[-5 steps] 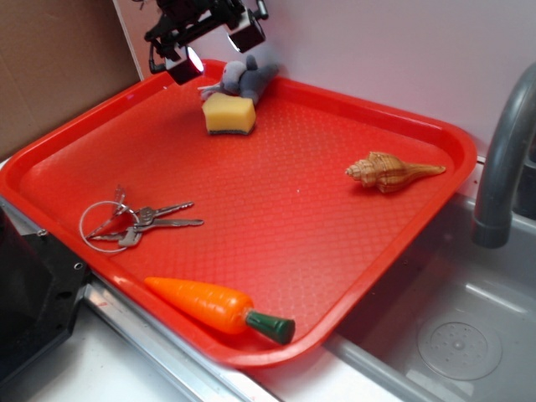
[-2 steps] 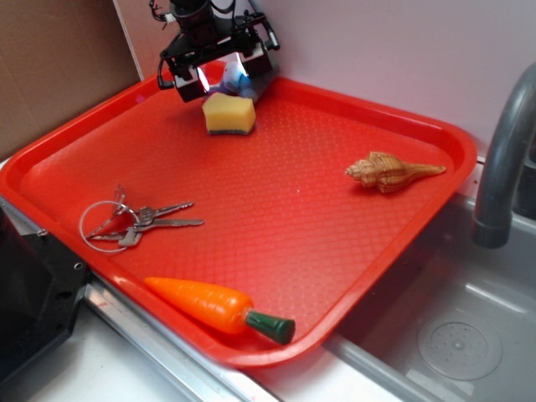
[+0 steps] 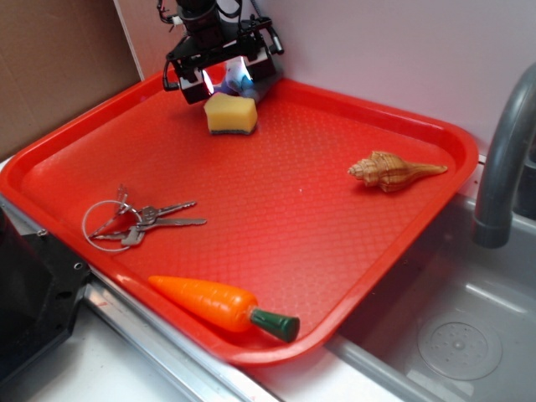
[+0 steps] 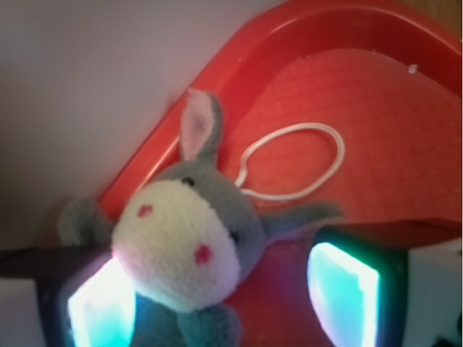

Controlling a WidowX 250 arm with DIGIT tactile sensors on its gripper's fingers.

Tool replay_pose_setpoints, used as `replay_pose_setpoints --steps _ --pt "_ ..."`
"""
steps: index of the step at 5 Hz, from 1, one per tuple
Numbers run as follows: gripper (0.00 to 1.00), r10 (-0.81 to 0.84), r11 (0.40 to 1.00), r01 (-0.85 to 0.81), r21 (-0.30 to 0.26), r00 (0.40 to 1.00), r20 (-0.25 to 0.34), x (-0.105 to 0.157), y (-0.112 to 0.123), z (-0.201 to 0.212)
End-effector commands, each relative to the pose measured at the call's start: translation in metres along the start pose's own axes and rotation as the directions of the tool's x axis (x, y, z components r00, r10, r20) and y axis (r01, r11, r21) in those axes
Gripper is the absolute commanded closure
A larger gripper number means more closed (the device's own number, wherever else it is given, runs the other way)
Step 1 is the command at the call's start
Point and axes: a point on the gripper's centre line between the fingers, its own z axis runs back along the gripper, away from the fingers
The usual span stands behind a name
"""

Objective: Grab the gray animal.

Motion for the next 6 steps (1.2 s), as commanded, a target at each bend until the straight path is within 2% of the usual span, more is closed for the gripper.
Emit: replay_pose_setpoints --steps 1,3,4,5,6 --pt "1.0 -0.066 0.997 0.067 -0.046 0.998 0.017 0.008 -0.007 0.005" --pt "1.0 -0.131 0.99 0.132 -0.04 0.991 0.032 0.003 0.0 0.022" --pt "1.0 -0.142 0.989 0.143 -0.037 0.989 0.035 -0.001 0.011 0.051" --pt "1.0 -0.199 0.978 0.196 -0.074 0.979 -0.038 -0.008 0.035 0.106" --pt "1.0 -0.266 0.964 0.262 -0.045 0.949 -0.167 -0.009 0.047 0.137"
